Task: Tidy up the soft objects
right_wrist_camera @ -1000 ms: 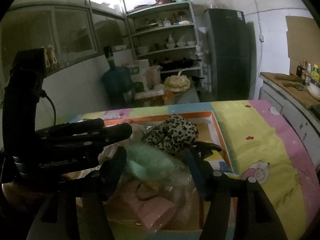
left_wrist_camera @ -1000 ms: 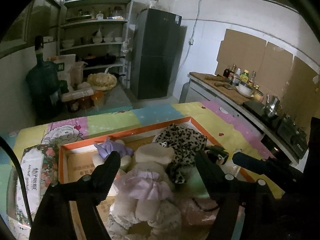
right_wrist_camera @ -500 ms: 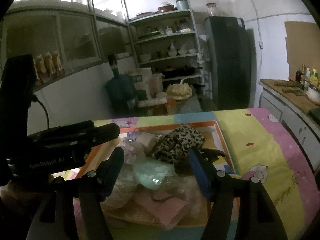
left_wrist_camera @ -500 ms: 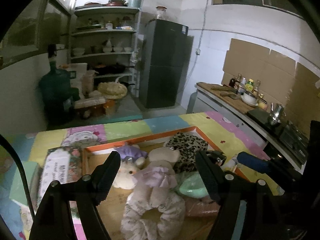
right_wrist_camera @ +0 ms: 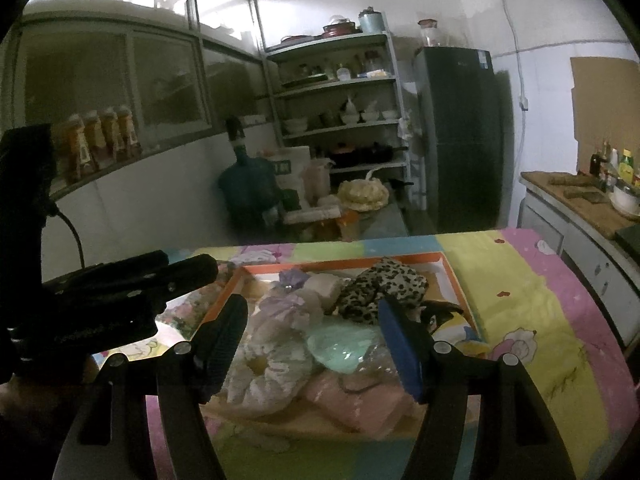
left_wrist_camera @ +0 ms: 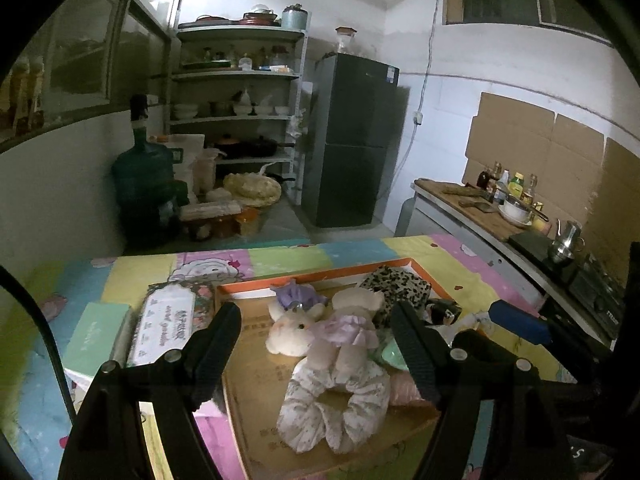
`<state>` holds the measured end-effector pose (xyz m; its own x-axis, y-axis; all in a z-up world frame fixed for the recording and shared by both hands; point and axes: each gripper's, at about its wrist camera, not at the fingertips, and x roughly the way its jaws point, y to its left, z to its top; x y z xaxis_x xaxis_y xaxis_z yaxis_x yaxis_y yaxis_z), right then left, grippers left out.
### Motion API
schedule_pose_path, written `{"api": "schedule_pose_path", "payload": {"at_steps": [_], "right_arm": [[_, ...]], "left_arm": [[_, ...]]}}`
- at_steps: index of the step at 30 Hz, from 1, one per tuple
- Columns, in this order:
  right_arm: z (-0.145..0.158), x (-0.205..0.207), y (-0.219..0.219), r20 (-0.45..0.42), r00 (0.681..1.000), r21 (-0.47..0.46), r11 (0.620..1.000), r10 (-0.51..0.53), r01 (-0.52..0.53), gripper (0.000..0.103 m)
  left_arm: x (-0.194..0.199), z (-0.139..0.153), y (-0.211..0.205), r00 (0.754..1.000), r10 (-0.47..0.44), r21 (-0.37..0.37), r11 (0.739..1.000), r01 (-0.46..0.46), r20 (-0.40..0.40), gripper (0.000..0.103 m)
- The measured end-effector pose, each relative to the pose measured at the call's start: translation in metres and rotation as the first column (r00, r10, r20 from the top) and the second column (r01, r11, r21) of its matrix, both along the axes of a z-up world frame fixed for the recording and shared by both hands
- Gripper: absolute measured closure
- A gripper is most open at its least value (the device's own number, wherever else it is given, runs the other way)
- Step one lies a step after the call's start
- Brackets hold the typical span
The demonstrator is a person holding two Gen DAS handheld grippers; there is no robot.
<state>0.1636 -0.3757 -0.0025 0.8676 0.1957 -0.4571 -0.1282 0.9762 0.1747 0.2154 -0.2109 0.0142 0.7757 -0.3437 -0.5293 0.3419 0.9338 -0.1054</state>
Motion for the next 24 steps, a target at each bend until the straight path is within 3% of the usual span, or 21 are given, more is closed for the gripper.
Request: {"api": "schedule_pose_path", "payload": {"at_steps": [9,16,24], "right_arm": [[0.008,-0.015,0.012,0.008,1.0,0.013,1.0,-0.007,0.007,0.032],[0.006,-0.022,0.021,-0.011,0.997,-0.046,0.996,-0.077,0.077,0.029],[0.008,-0.036,0.038,0.009,0.996,-0.057,0.995,-0.087,0.088,0.029]], "left_arm": [[-0.018,0.004,0.011,1.0,0.017,-0.002,1.0,-0.017,0.004,0.026],[-0.031,0.003,0.019,0.999,0.042,0.018,0.999,-0.042,0.001,0.028],[-0.051,0.008,0.04,0.996,0.081,0.012,0.997,-0.082,0.023,0.028]]}}
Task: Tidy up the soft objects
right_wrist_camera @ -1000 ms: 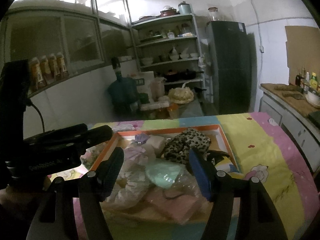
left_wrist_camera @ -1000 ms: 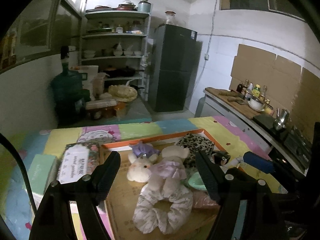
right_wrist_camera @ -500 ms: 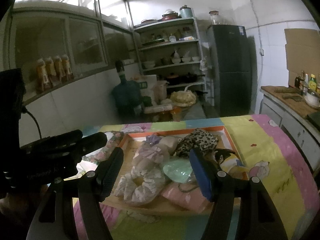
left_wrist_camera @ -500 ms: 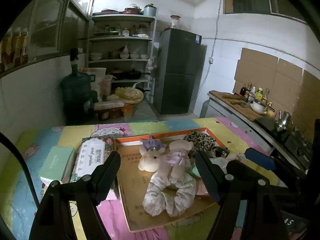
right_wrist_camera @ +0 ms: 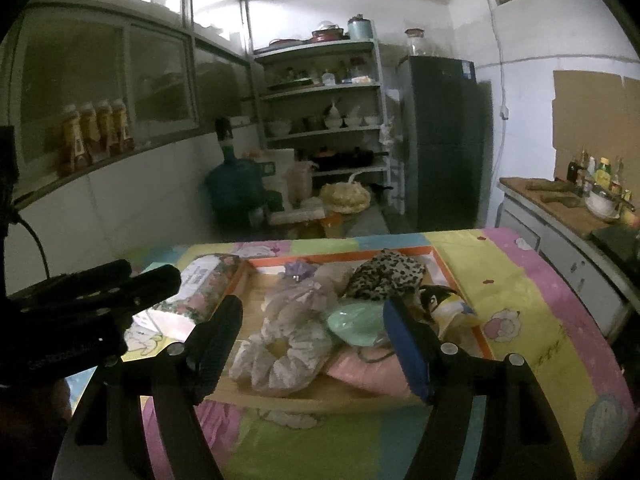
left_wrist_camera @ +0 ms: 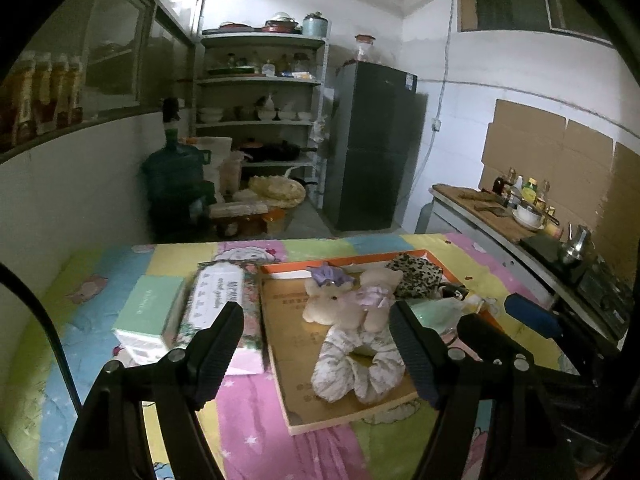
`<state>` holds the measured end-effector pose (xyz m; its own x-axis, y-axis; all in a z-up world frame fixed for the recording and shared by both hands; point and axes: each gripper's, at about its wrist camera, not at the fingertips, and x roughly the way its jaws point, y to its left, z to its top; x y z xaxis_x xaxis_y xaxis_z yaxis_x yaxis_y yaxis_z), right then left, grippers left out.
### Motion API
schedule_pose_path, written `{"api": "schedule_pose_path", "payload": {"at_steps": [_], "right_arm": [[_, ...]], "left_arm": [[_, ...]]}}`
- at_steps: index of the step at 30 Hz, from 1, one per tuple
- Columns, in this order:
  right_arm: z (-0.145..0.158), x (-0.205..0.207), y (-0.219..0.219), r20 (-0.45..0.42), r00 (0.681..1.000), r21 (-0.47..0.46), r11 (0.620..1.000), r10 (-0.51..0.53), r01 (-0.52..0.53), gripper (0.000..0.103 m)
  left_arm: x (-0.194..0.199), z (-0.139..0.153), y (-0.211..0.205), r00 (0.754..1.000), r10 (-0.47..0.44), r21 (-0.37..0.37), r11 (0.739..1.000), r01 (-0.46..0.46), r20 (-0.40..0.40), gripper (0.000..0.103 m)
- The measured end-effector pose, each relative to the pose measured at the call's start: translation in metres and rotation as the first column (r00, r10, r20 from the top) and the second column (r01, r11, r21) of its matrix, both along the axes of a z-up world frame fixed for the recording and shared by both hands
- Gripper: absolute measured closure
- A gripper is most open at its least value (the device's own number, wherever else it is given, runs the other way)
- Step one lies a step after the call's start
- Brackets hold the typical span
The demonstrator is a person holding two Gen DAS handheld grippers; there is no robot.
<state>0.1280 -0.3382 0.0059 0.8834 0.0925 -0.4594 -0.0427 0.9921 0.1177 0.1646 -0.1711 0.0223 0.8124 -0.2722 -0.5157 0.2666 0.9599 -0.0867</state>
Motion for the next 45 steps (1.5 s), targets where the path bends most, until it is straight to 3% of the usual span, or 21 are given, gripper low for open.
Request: {"api": "schedule_pose_path", "payload": {"at_steps": [8,21,34,45], "right_arm": [[-0.004,-0.014,0.022,0.002,1.0,0.025,0.999,-0.025,0.025,0.029],[0.005,-0.058,0.058,0.056,0.998,-0.013,0.999,-0.043,0.044,0.029],[0.005,-0.087,0.072,0.069,0.996,-0.034,0.998,-0.059,0.061,0.029],[0.004,-0.094,0.075,0.077,0.995,-0.046,0.997,-0.065,0.069,0.029]], "left_arm": [[-0.028,0.003,0.024,0.996,0.085,0.018,0.996,-0.086,0.03,0.028],[-0.075,0.0,0.053,0.987,0.154,0.006,0.988,-0.155,0.052,0.028],[-0.095,-0.006,0.062,0.972,0.225,0.023,0.974,-0.227,0.066,0.028],[-0.1,-0.008,0.064,0.971,0.227,0.028,0.973,-0.23,0.071,0.028]]}}
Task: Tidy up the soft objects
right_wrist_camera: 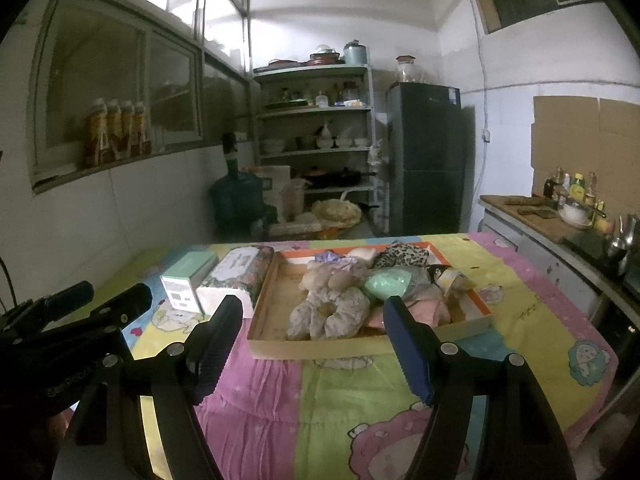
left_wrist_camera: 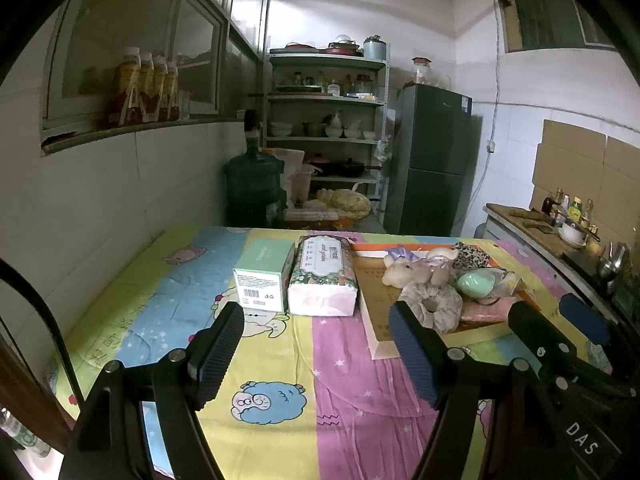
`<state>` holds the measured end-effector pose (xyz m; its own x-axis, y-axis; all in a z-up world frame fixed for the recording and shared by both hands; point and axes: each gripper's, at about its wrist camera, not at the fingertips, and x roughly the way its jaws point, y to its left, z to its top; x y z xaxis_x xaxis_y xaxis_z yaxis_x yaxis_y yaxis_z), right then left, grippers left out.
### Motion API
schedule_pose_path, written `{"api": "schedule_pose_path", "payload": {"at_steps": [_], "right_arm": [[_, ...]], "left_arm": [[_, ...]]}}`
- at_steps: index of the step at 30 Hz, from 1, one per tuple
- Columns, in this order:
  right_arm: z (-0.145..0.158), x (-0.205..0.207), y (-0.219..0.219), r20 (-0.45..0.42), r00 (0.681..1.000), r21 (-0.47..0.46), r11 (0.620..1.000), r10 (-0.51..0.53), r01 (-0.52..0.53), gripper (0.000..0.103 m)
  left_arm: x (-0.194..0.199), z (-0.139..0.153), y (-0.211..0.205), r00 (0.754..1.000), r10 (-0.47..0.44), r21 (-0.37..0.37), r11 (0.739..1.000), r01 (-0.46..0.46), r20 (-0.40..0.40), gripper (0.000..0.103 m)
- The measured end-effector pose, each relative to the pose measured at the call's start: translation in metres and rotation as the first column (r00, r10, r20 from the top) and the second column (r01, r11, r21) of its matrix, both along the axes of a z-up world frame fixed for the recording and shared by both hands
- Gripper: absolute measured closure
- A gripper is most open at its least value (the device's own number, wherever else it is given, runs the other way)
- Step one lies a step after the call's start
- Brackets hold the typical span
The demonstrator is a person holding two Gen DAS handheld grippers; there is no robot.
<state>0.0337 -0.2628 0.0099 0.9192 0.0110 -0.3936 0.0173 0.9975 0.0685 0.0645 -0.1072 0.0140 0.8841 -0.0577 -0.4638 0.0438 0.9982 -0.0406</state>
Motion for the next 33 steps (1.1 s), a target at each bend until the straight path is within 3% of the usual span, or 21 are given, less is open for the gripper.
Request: {"api": "schedule_pose_path", "payload": {"at_steps": [33], "right_arm": [[-0.0002,-0.0045,0.0012,0.005,1.0,0.001,1.0,0.003,-0.003,0.029]], "left_arm": [[-0.0034,0.0006,0.001,1.0,0.0,0.005,1.0,0.0,0.006,0.028]]}}
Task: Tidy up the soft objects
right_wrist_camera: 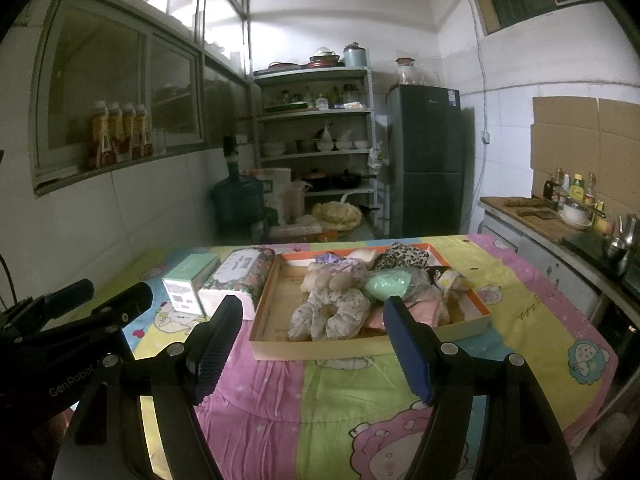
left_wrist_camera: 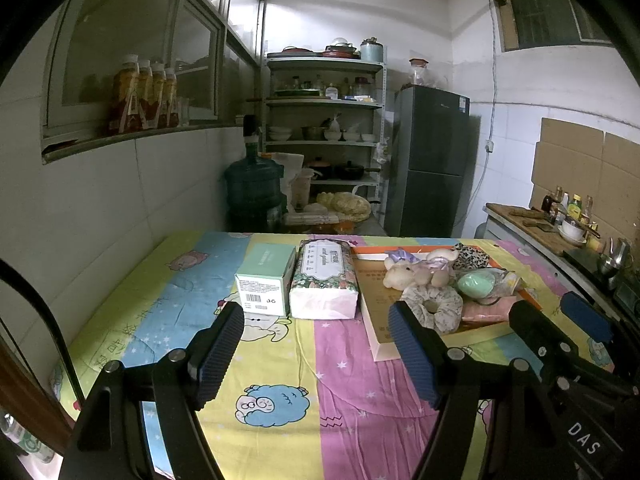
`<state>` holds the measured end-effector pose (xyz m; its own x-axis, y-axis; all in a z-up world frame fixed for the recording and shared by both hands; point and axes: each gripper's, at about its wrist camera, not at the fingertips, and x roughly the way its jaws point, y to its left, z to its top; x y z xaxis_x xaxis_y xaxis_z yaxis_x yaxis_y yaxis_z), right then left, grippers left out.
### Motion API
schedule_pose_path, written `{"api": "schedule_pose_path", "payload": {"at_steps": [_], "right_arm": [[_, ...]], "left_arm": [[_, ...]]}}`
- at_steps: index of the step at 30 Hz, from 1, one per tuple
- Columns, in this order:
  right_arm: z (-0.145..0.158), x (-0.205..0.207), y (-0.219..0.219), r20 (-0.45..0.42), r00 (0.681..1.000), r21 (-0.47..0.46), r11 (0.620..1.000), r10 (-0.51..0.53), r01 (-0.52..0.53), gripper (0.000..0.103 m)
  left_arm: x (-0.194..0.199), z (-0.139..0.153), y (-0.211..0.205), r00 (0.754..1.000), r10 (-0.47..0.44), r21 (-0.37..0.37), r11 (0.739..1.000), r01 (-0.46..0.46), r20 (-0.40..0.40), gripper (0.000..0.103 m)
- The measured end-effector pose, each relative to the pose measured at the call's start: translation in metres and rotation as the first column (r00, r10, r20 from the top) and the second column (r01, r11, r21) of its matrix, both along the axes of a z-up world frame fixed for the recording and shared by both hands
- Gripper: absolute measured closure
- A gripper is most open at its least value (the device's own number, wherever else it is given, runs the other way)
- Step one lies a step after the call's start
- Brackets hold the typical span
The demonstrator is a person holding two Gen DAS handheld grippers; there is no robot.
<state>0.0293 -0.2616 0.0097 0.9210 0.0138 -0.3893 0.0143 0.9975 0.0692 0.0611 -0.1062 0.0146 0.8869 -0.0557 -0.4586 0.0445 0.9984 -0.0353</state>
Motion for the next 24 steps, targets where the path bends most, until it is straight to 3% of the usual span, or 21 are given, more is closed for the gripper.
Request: {"api": "schedule_pose_path", "payload": {"at_steps": [24], "right_arm": [[-0.0004,0.0008,0.0001,0.001,1.0,-0.002,1.0,-0.003,0.003,0.029]], "left_arm": [[-0.0008,0.0002,-0.0007,1.0,-0.001,0.002,1.0,0.001,0.001,0.028]]}}
